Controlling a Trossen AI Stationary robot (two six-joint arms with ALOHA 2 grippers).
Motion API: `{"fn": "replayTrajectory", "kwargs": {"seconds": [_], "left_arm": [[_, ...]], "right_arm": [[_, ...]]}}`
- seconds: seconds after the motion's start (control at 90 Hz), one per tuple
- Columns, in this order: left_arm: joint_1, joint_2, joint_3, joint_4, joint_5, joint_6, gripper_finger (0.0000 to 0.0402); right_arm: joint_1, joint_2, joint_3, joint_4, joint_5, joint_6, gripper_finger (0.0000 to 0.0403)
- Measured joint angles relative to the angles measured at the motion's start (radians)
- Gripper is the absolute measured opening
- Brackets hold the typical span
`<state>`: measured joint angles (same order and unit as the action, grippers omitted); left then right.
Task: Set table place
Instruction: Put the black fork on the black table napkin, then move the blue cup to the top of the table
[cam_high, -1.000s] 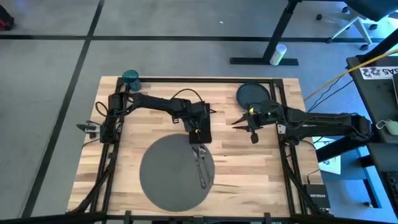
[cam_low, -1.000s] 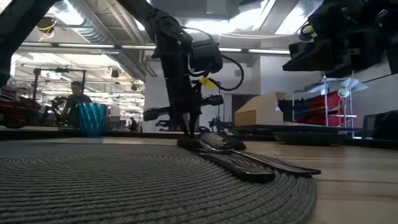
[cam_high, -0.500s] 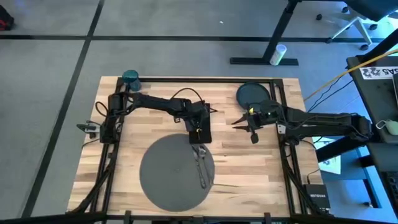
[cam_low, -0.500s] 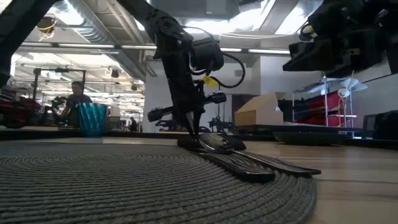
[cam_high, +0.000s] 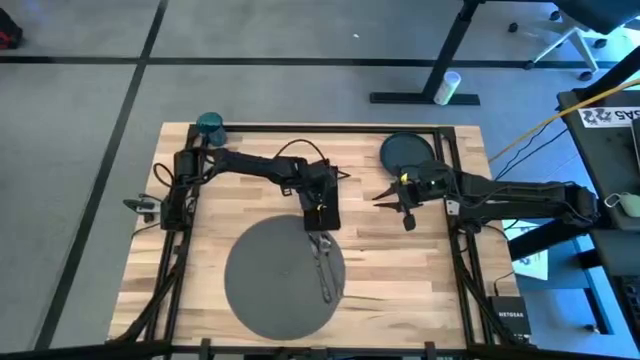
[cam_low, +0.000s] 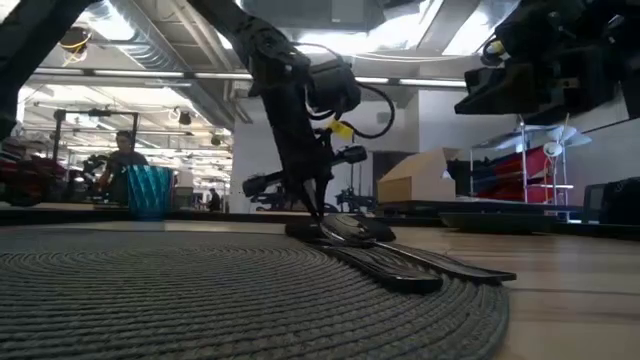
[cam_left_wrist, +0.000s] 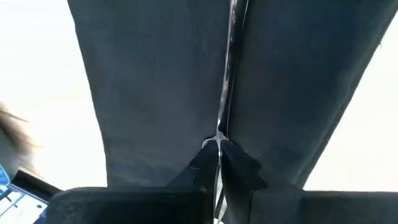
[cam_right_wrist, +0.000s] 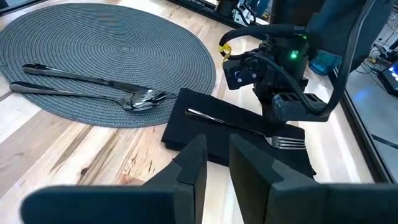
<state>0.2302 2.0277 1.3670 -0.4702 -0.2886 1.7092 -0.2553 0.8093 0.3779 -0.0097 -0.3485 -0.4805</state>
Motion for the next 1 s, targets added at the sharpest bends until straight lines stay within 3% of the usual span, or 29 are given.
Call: {"fn": "replayTrajectory", "kwargs": {"seconds": [0.256,0.556,0.811,1.0], "left_arm": [[0.000,-0.005,0.000,0.045,-0.036,-0.039,0.0000],[-0.011,-0.053,0.024,-0.093,-0.037,-0.302,0.0000],[-0.004,-0.070,0.022,-0.163,0.022,-0.754,0.0000],[0.003,-0.091,0.022,-0.171,0.064,-1.087,0.0000]], "right_arm": [[0.000,0.000,0.000,0.000,0.000,0.000,0.0053],[0.000,0.000,0.000,-0.007,0.000,0.000,0.0053],[0.000,0.000,0.000,-0.007,0.002,0.000,0.0053],[0.000,0.000,0.000,-0.008,0.087,-0.001,0.0053]]}}
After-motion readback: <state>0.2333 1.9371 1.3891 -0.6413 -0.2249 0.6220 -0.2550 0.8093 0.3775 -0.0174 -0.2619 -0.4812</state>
